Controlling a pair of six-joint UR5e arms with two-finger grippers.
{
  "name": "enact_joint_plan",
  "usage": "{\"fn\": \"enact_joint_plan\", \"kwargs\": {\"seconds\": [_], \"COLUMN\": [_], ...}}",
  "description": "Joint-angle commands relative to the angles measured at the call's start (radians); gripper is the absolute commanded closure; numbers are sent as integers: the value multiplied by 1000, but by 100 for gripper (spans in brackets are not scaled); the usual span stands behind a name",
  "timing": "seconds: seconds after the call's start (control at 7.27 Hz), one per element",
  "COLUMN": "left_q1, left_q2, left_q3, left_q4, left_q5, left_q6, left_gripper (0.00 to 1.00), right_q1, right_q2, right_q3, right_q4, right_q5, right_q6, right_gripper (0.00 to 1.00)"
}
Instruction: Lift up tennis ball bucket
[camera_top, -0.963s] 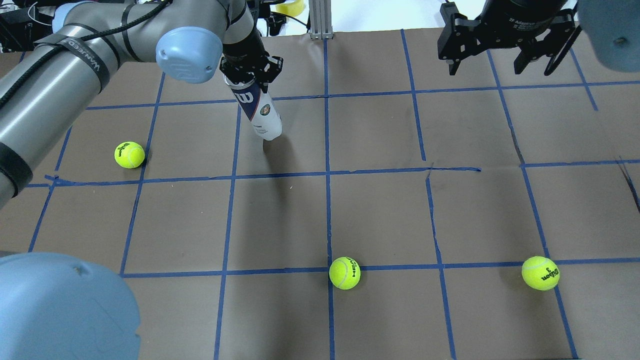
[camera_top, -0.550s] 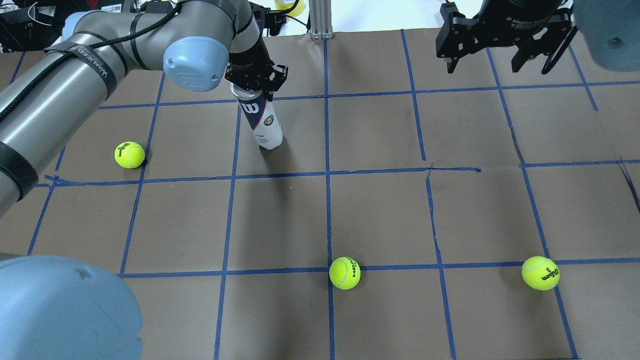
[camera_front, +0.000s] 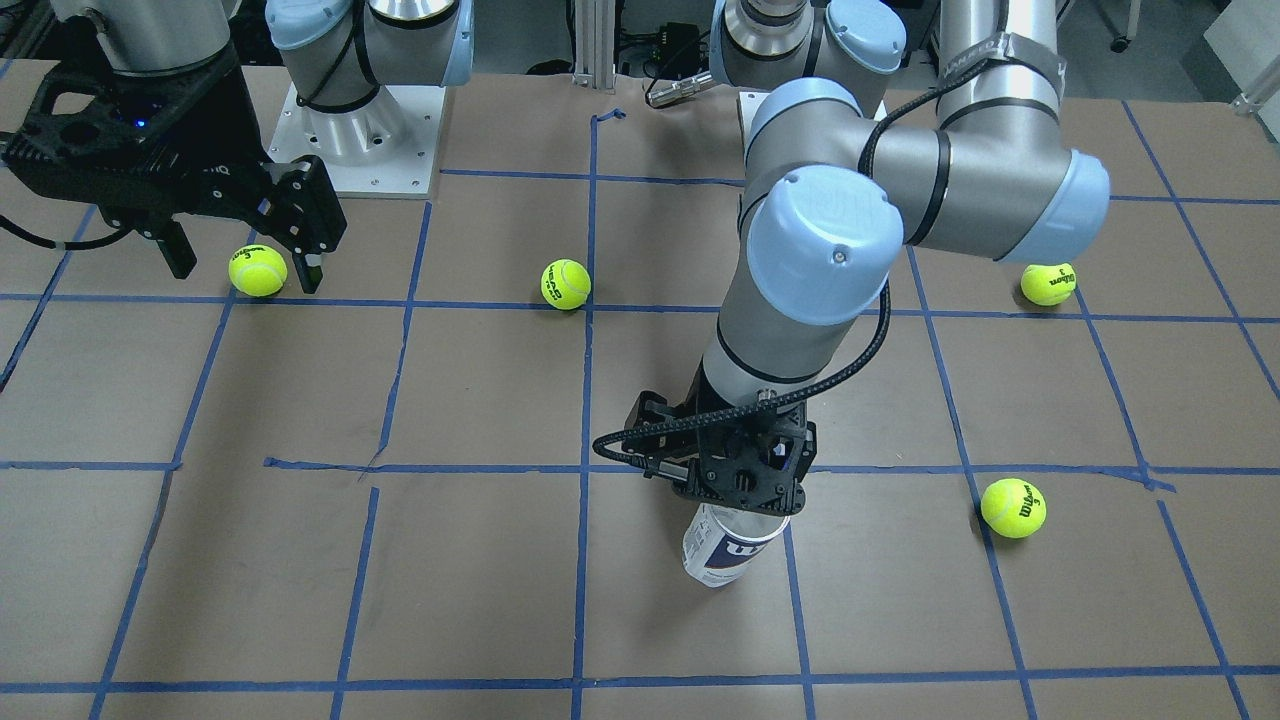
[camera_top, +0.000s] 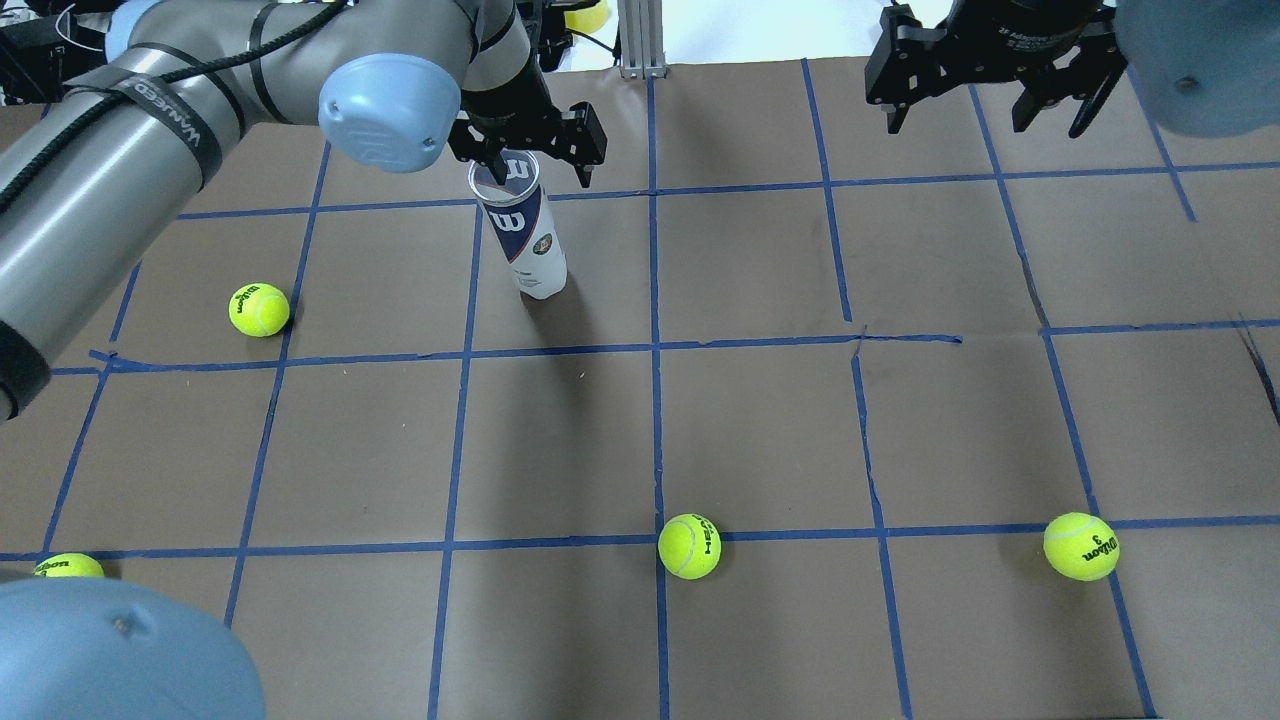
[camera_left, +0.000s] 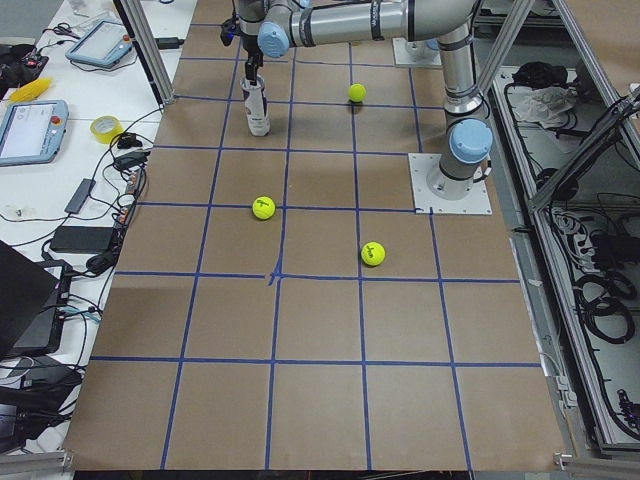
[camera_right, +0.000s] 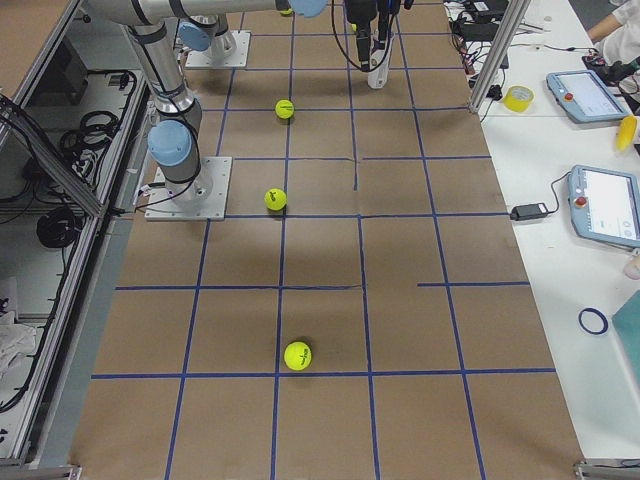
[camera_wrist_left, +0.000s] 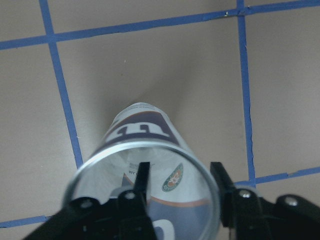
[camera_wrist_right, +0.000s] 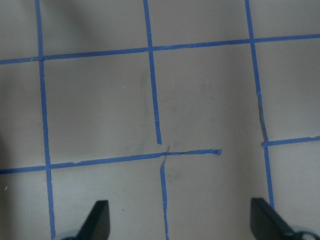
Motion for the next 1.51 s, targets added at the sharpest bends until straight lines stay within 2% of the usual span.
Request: {"fn": "enact_joint_plan", "kwargs": {"seconds": [0.0,0.41,0.55,0.83,0.96,1.24,1.38], "left_q1": [13,108,123,247,272,275,275], "left_q2": [56,178,209,257,294,329,343], "left_q3": [99,88,64,-39,-85,-152,-156], "left_q4": [-138,-310,-312,-315,-323,-306,-306], "left_q5": [7,15,18,42,56,81,72], "left_q6": [1,1,2,22,36,36,36], "left_gripper": [0,0,0,0,0,0,0], "right_q1": [-5,-2,-4,-5,-5,-4,-5], "right_q2": [-2,-5,-10,-14,-28,-33,-51], "right_q3": [-7,-7,-8,-10,-1,-7,-22], "right_q4": [-1,-1,2,8,29,86,150], "right_q5": [-2,3,5,9,8,38,37], "right_q6": [12,61,69,57,53,41,-33], "right_gripper": [0,0,0,0,0,0,0]}}
